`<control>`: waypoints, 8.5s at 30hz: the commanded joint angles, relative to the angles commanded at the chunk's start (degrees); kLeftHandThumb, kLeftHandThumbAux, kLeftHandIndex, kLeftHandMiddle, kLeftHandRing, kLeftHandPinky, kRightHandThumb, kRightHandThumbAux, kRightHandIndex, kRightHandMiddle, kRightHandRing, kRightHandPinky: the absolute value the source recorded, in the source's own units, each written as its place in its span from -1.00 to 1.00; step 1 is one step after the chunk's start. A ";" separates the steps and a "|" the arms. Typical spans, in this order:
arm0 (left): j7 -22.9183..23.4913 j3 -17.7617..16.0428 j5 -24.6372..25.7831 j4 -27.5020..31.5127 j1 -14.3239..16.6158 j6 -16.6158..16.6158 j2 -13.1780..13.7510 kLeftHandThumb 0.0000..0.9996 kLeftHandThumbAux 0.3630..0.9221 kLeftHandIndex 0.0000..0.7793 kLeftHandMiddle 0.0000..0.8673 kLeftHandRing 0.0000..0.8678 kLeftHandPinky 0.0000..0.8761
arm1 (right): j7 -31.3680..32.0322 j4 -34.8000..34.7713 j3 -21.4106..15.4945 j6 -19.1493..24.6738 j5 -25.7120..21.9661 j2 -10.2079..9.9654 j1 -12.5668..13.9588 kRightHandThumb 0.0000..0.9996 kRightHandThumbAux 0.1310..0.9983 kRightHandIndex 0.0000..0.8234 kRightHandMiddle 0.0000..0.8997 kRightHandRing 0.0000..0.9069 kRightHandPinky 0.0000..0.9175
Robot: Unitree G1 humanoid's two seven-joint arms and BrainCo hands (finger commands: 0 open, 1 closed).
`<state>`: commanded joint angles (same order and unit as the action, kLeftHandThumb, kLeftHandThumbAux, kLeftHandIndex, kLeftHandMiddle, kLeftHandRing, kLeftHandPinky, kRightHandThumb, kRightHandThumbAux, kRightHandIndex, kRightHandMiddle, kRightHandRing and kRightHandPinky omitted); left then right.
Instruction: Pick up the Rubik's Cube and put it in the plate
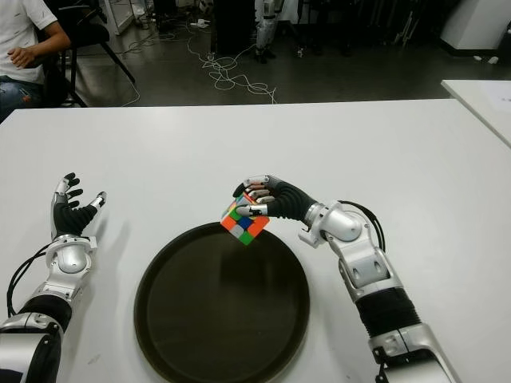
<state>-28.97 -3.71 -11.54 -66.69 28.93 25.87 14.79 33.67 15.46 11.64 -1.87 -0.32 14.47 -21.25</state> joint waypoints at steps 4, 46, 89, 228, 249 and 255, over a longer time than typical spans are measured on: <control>-0.16 0.01 -0.02 0.01 0.03 0.04 -0.02 -0.70 0.28 -0.74 -0.63 -0.62 -0.61 | 0.29 0.19 0.18 -0.56 0.10 0.02 -0.05 0.36 0.38 0.06 0.72 0.77 0.73; 0.57 -0.56 0.61 -0.10 -0.14 1.00 -0.07 -0.67 0.26 -0.73 -0.61 -0.59 -0.54 | 10.24 4.36 2.35 -13.80 -1.57 0.04 -0.13 0.36 0.39 0.06 0.74 0.75 0.70; 0.25 -0.52 0.43 0.07 -0.17 1.17 -0.17 -0.64 0.33 -0.75 -0.62 -0.59 -0.57 | 14.86 -0.43 3.44 -8.85 -2.48 0.79 1.71 -0.56 0.35 0.36 0.78 0.83 0.79; -0.22 0.27 0.07 -0.13 -0.05 0.67 0.05 -0.63 0.29 -0.72 -0.60 -0.55 -0.47 | 3.14 24.31 -12.18 -20.64 -8.33 0.56 -10.40 -1.00 0.82 -0.84 -0.89 -0.95 -0.93; 0.11 0.19 0.15 -0.43 -0.02 0.61 0.34 -0.64 0.24 -0.72 -0.57 -0.53 -0.46 | -26.61 54.92 -24.91 -28.90 -7.97 -1.87 -19.97 -1.00 0.84 -0.99 -1.00 -1.00 -1.00; 0.48 0.03 0.38 -0.57 0.01 0.79 0.49 -0.63 0.20 -0.72 -0.58 -0.55 -0.50 | -30.07 55.14 -26.60 -28.46 -8.13 -2.80 -20.70 -1.00 0.79 -0.97 -0.99 -1.00 -1.00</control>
<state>-28.48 -3.68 -11.16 -67.27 28.94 26.66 15.29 3.61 70.60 -14.96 -30.32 -8.45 11.67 -41.95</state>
